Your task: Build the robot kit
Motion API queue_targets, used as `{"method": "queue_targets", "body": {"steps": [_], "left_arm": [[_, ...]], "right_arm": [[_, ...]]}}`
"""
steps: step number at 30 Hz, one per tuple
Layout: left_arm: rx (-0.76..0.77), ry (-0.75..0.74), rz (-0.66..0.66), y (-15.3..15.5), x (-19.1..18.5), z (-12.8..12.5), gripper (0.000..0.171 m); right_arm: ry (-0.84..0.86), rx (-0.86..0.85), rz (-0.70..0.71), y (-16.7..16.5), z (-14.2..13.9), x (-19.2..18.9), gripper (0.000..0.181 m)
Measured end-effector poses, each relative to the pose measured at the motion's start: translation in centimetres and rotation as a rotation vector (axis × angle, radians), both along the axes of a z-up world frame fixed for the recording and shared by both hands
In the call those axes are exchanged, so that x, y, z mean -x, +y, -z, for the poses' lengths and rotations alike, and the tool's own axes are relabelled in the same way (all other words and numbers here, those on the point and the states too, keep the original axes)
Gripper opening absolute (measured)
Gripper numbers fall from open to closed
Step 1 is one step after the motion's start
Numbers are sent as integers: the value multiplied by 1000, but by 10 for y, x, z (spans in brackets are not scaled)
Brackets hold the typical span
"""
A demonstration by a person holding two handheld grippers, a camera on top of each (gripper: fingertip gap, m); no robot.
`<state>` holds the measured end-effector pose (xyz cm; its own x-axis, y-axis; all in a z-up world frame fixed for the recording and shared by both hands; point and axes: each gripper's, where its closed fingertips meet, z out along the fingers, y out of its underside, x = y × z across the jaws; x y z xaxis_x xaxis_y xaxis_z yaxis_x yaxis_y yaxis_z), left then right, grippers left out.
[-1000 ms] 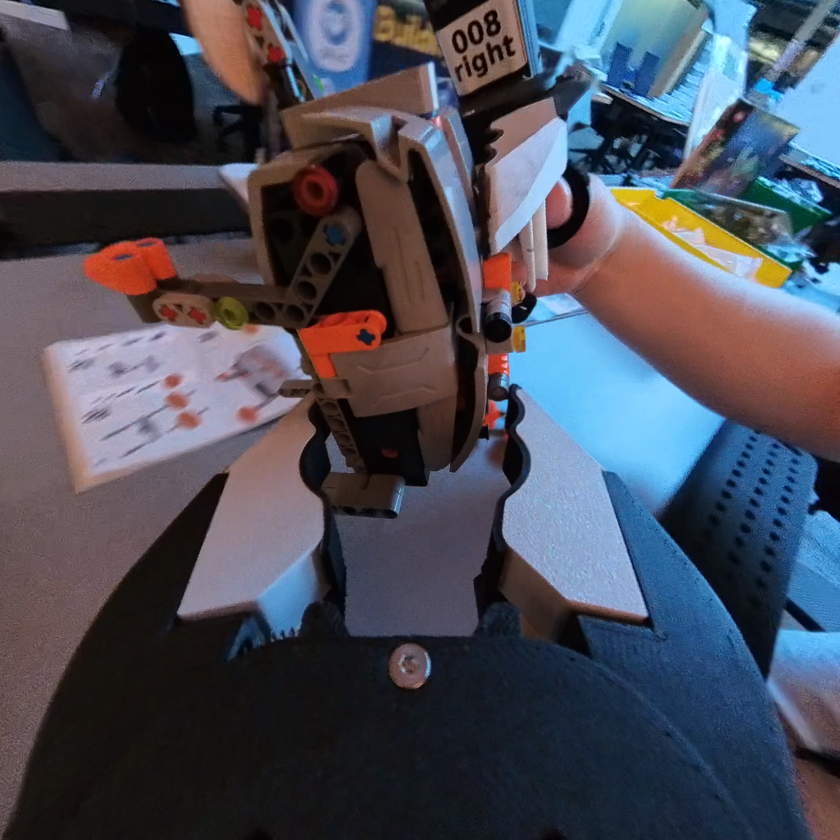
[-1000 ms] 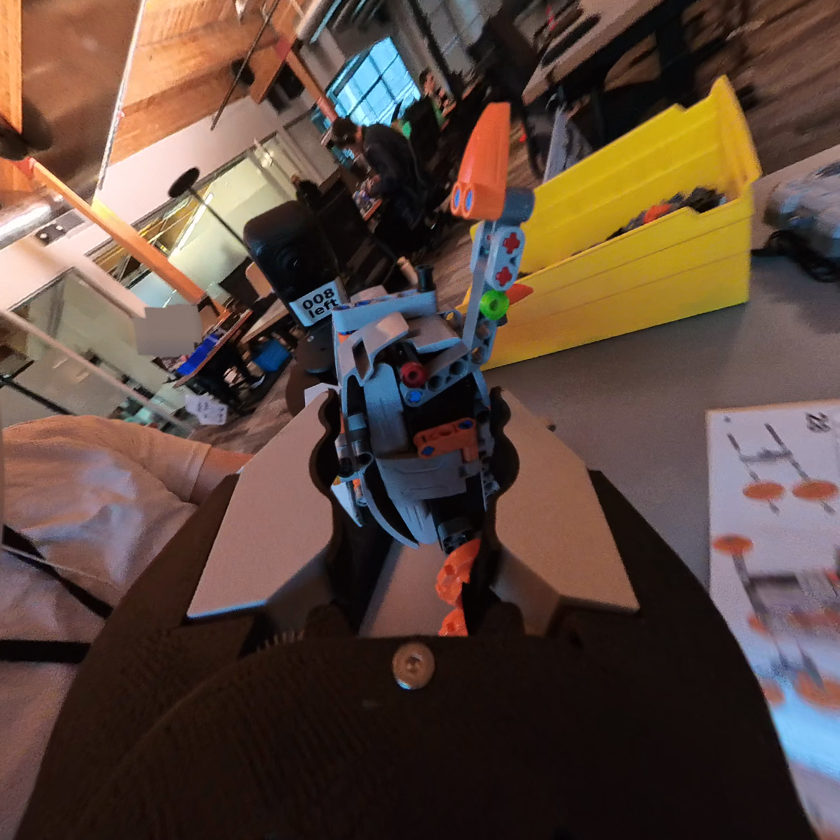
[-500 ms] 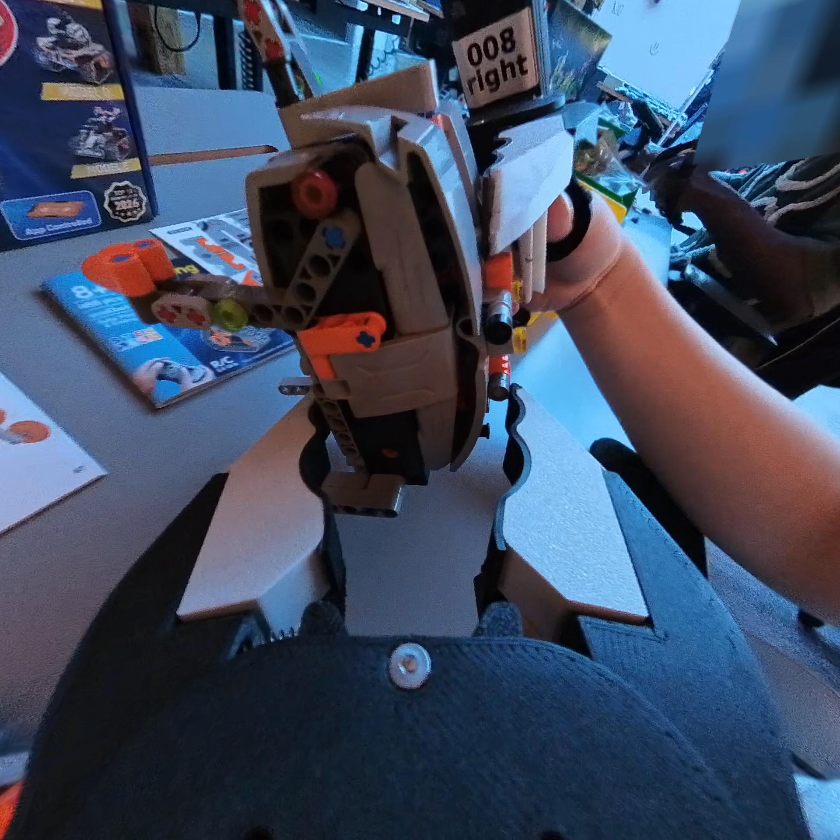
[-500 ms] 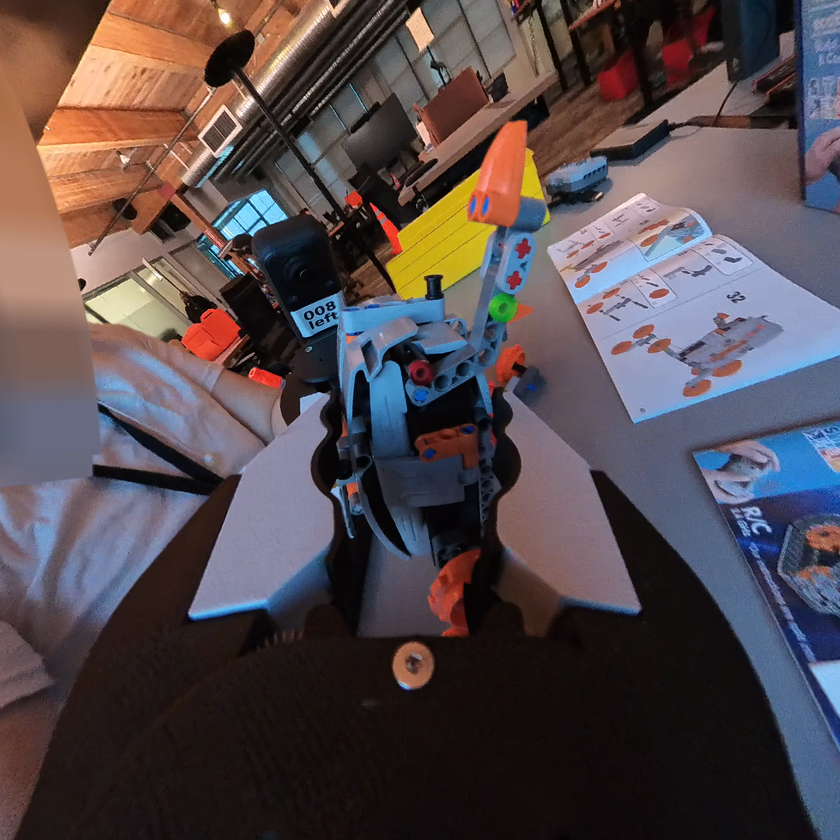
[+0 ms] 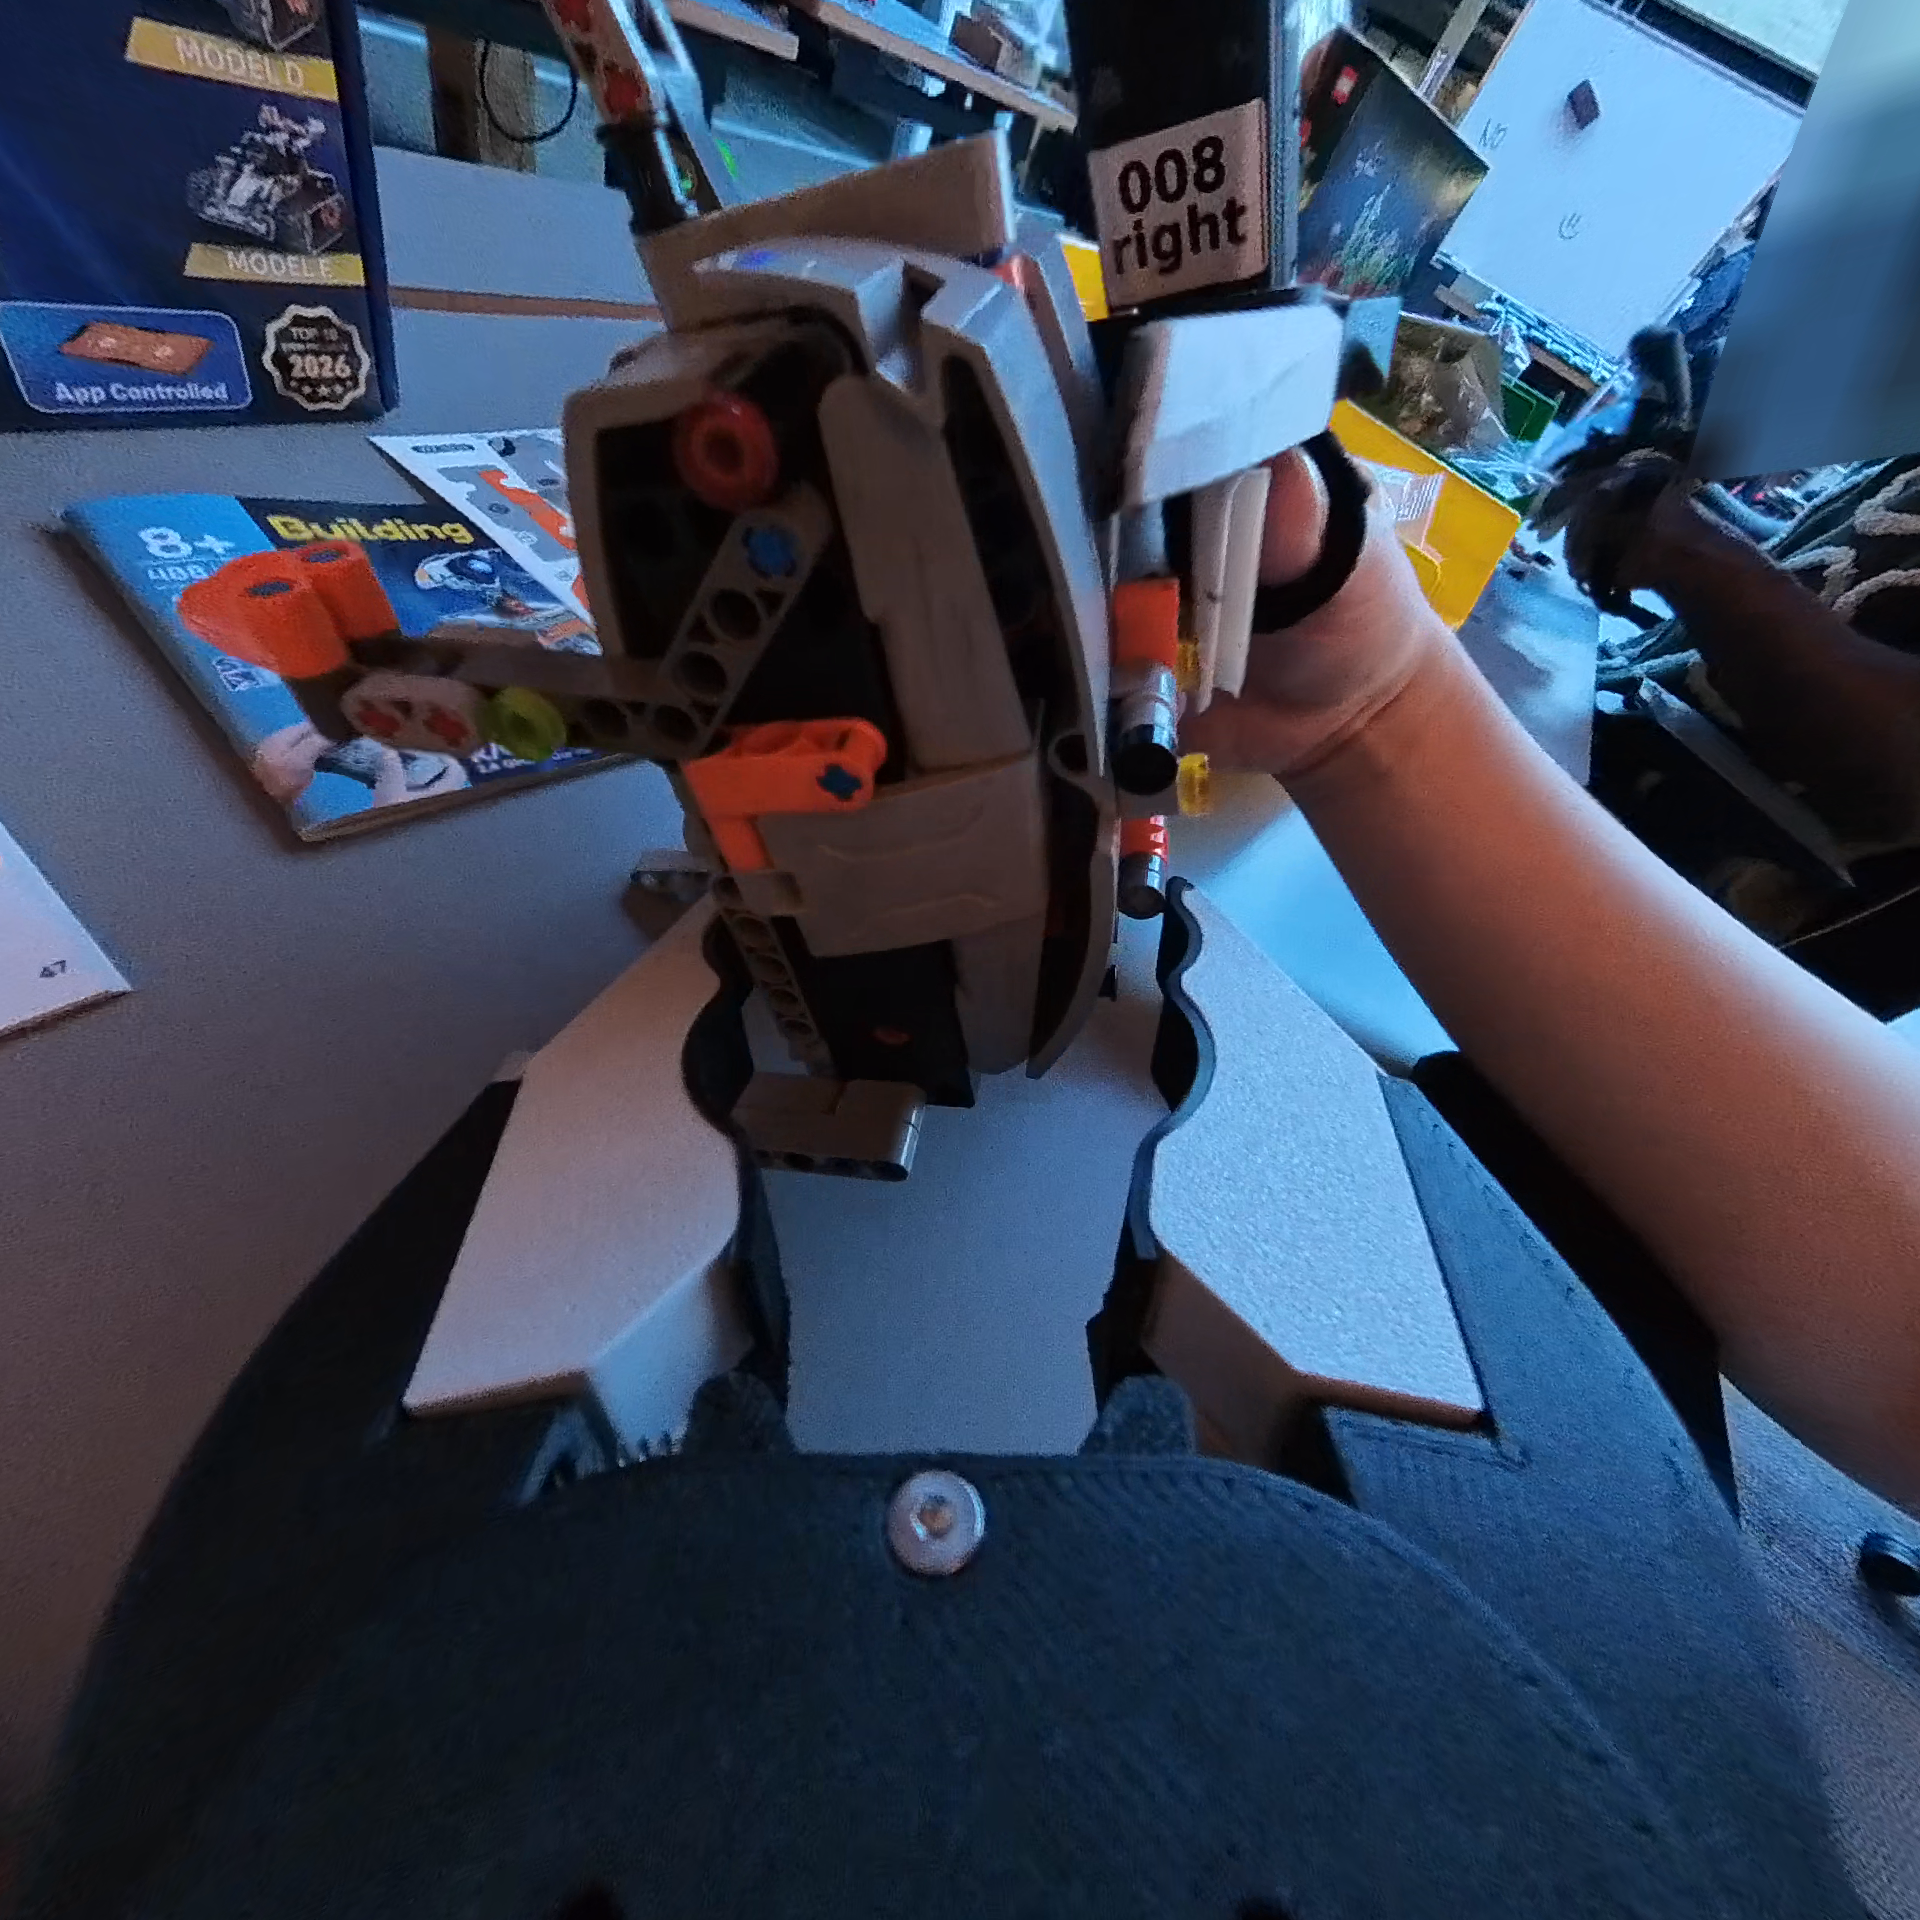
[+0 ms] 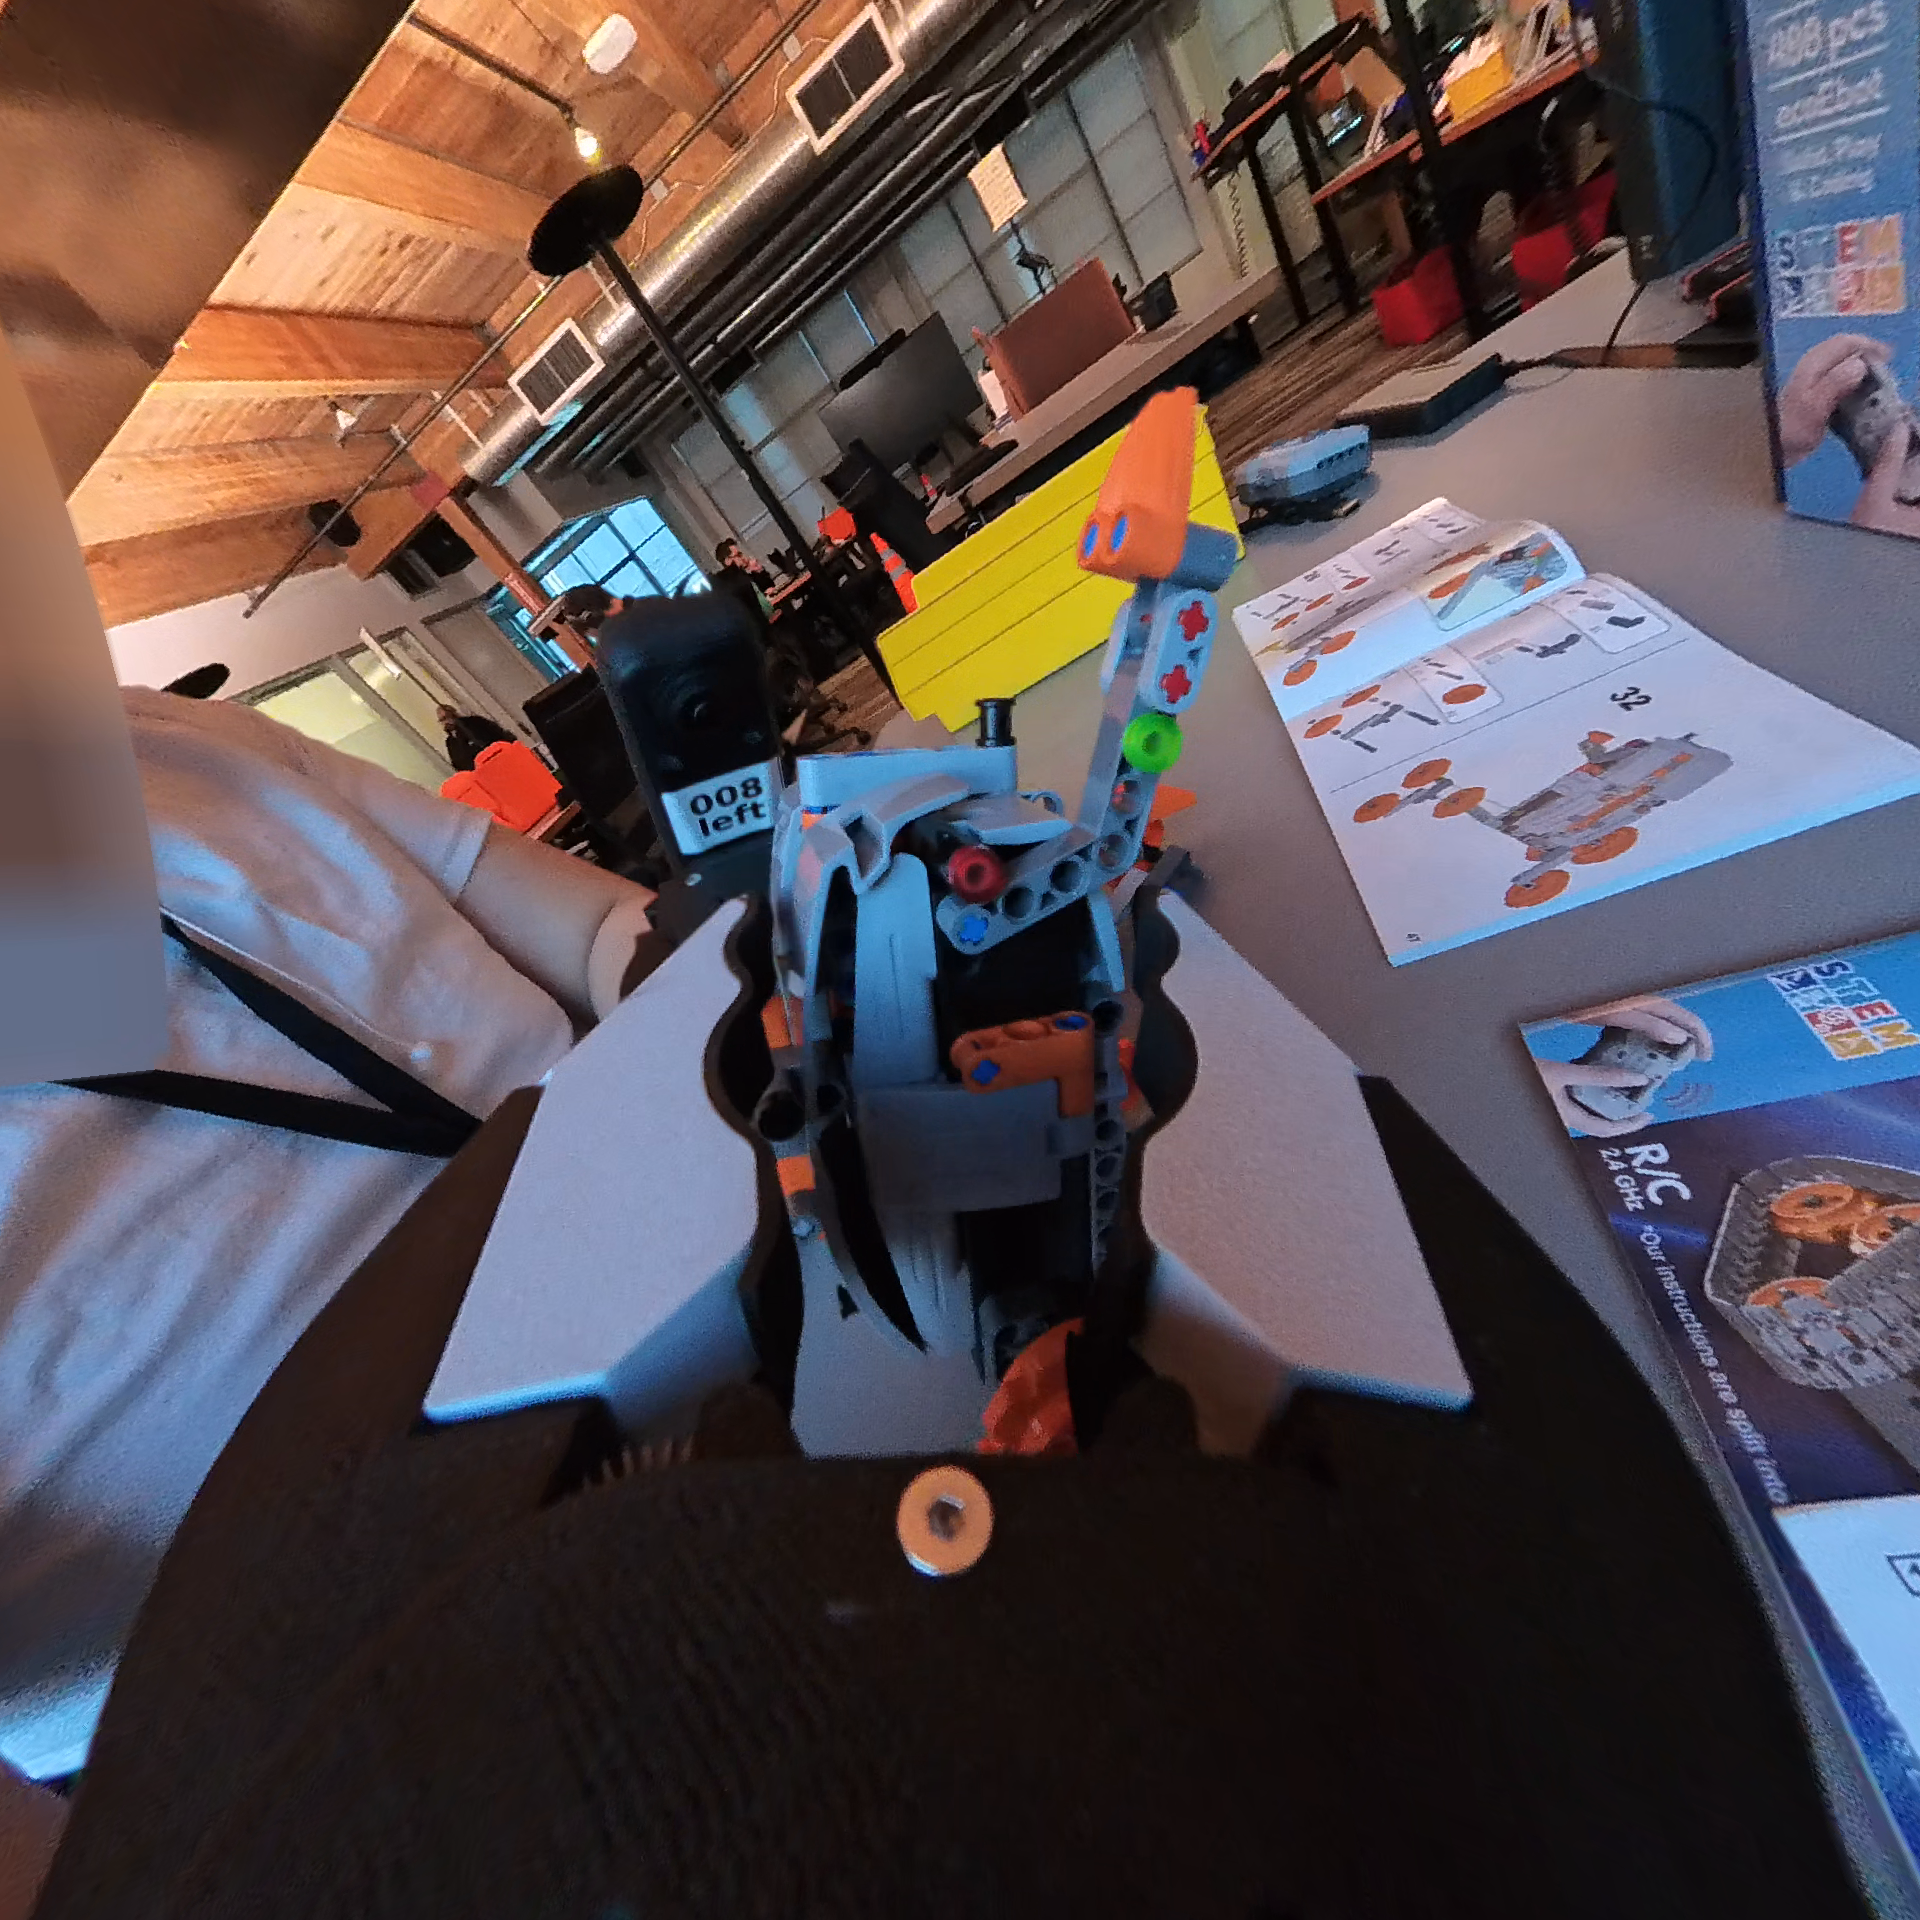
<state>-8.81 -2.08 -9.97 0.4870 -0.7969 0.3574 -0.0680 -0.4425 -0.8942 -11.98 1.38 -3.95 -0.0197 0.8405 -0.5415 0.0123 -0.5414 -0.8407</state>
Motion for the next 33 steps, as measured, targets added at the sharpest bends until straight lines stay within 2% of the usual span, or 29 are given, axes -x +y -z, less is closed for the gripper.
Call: {"method": "queue_targets", "body": {"steps": [7, 16, 23, 26, 30, 33], "left_arm": [[17, -36, 31, -4, 2, -4, 83], [-12, -24, 12, -1, 15, -6, 77], [-38, -19, 12, -6, 27, -16, 92], [-116, -30, 10, -10, 39, -34, 95], [-247, 42, -66, 3, 91, -47, 95], [-254, 134, -7, 10, 139, -36, 83]], "right_arm": [[67, -47, 88, 4, -16, -9, 71], [41, -27, 125, 8, -7, -8, 74], [45, -32, 197, 7, -9, -14, 79], [58, -88, 317, 11, -16, -26, 80], [112, -260, 617, 14, -42, -60, 77], [129, -402, 799, -1, -55, -80, 71]]}}
